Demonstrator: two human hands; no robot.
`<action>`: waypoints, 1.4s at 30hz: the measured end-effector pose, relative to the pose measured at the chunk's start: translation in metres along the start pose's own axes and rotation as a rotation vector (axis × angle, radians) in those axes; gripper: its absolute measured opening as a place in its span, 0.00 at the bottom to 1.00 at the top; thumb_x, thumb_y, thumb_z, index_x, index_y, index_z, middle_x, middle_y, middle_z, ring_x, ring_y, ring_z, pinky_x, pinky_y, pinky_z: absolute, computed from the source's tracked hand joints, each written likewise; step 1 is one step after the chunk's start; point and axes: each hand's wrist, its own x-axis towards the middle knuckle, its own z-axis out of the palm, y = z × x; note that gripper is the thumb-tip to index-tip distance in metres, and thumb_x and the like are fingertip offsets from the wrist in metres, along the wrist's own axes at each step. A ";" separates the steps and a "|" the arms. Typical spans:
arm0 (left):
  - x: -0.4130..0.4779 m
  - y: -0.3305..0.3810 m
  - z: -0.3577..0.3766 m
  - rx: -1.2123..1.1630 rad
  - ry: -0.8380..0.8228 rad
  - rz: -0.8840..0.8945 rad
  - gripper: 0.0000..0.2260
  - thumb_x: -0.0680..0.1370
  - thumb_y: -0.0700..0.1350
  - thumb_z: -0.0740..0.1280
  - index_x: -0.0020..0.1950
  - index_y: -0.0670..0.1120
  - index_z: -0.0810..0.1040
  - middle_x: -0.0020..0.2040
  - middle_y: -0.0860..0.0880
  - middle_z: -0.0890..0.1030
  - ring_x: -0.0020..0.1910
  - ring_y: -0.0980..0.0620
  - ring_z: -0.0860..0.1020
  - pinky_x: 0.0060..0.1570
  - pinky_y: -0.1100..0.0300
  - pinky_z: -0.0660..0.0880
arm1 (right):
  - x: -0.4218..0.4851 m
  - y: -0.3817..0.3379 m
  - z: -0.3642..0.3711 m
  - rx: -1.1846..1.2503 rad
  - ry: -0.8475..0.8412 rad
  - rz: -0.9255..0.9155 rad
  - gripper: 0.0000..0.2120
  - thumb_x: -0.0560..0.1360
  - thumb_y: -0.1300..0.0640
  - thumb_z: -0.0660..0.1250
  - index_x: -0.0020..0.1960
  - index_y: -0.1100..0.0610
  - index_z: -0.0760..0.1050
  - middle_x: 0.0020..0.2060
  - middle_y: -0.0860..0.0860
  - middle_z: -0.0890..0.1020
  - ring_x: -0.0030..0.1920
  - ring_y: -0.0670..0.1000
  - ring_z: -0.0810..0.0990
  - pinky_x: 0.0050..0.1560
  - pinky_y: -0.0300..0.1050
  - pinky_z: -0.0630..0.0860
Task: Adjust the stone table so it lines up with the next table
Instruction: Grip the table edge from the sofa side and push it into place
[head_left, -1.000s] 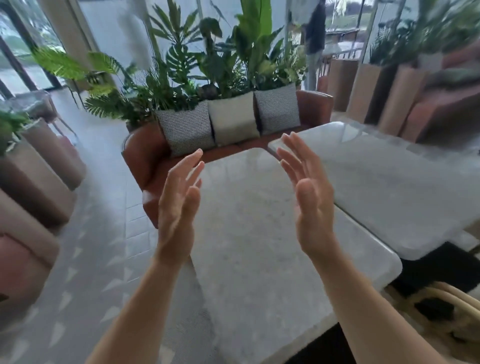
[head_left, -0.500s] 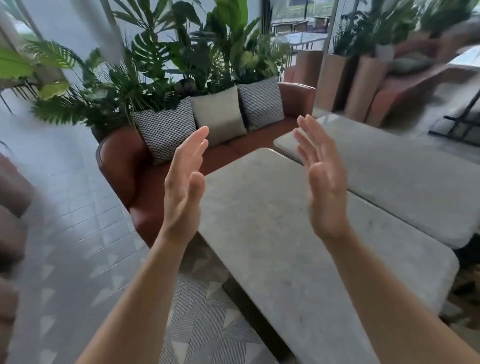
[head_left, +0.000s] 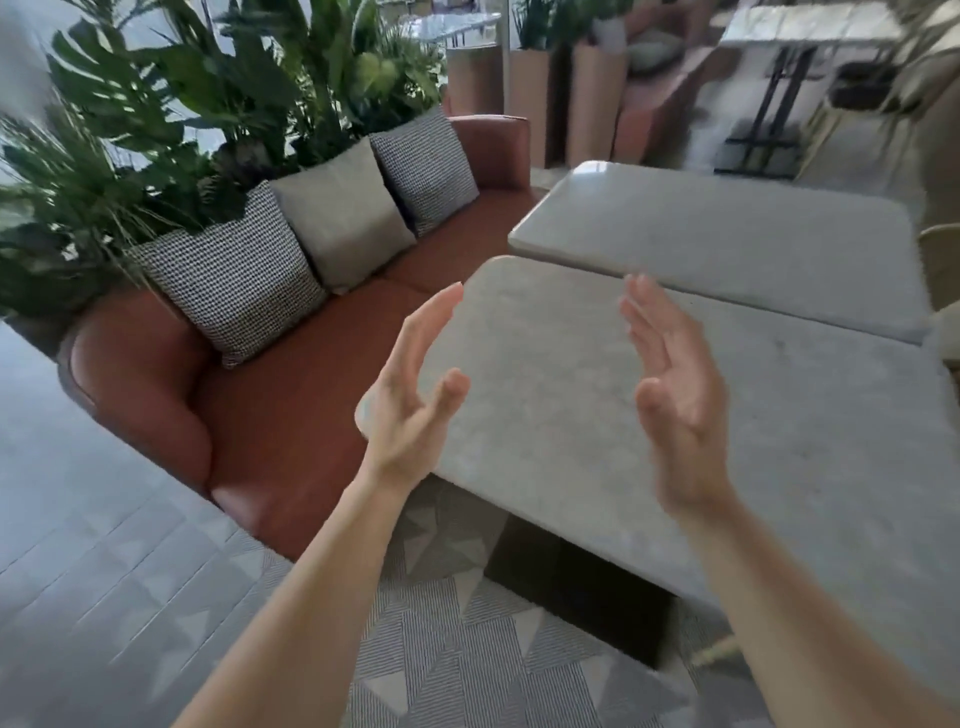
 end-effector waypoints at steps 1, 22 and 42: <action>0.001 -0.018 -0.003 -0.006 -0.035 -0.002 0.41 0.76 0.78 0.61 0.80 0.53 0.70 0.79 0.50 0.75 0.82 0.48 0.71 0.81 0.39 0.67 | -0.004 0.017 0.005 -0.039 0.021 0.001 0.43 0.76 0.23 0.65 0.80 0.50 0.66 0.80 0.51 0.73 0.83 0.55 0.71 0.84 0.53 0.68; -0.006 -0.313 -0.003 0.877 -0.926 0.333 0.51 0.64 0.89 0.45 0.85 0.70 0.44 0.89 0.55 0.50 0.89 0.38 0.50 0.84 0.39 0.41 | -0.113 0.224 0.055 -1.513 -0.513 0.495 0.54 0.73 0.14 0.44 0.85 0.49 0.65 0.82 0.56 0.71 0.81 0.65 0.72 0.79 0.70 0.71; 0.029 -0.336 -0.011 0.854 -0.936 0.355 0.49 0.64 0.89 0.49 0.81 0.74 0.37 0.89 0.58 0.48 0.89 0.41 0.48 0.86 0.36 0.43 | -0.092 0.239 0.074 -1.531 -0.434 0.481 0.54 0.72 0.14 0.45 0.85 0.48 0.65 0.83 0.54 0.70 0.82 0.63 0.70 0.80 0.68 0.68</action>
